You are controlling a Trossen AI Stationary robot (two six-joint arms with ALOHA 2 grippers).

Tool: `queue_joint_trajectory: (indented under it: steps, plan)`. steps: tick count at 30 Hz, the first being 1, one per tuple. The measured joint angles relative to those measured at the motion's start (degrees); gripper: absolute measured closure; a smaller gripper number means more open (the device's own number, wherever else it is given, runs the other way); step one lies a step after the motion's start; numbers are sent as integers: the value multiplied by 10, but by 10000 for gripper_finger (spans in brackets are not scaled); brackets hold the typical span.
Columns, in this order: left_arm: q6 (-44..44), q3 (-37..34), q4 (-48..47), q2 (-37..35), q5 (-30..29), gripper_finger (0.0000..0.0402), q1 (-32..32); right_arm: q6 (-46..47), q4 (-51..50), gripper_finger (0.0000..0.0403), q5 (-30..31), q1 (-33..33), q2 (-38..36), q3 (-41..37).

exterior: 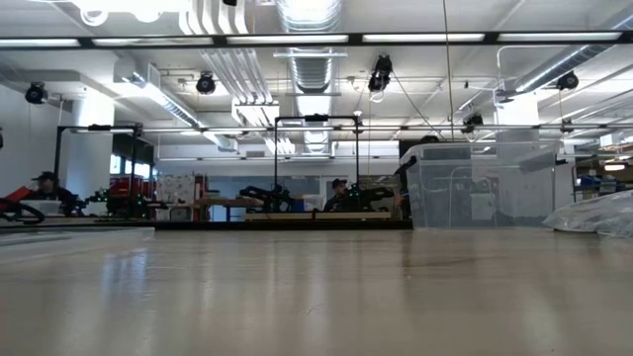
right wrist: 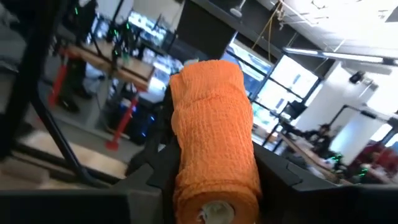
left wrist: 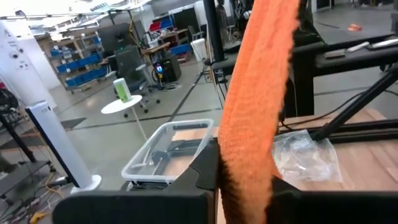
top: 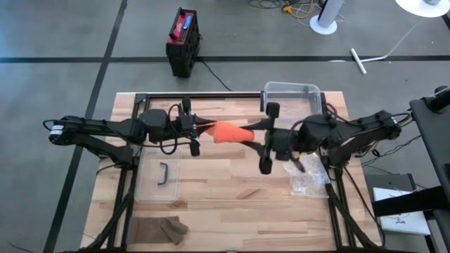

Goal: Roll bandage
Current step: Roll the orange bandage

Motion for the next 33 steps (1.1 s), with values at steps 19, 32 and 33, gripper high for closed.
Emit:
queue_joint_trajectory:
  steps: [19, 32, 33]
  plan:
    - [-26, -4, 85, 38, 74, 401, -11, -135, 103, 284, 106, -33, 60, -1]
    - [-54, -3, 74, 7, 77, 401, -39, -309, 121, 293, 217, -45, 90, 0]
    - [-57, -3, 74, 6, 77, 401, -39, -319, 118, 293, 222, -45, 91, 0]
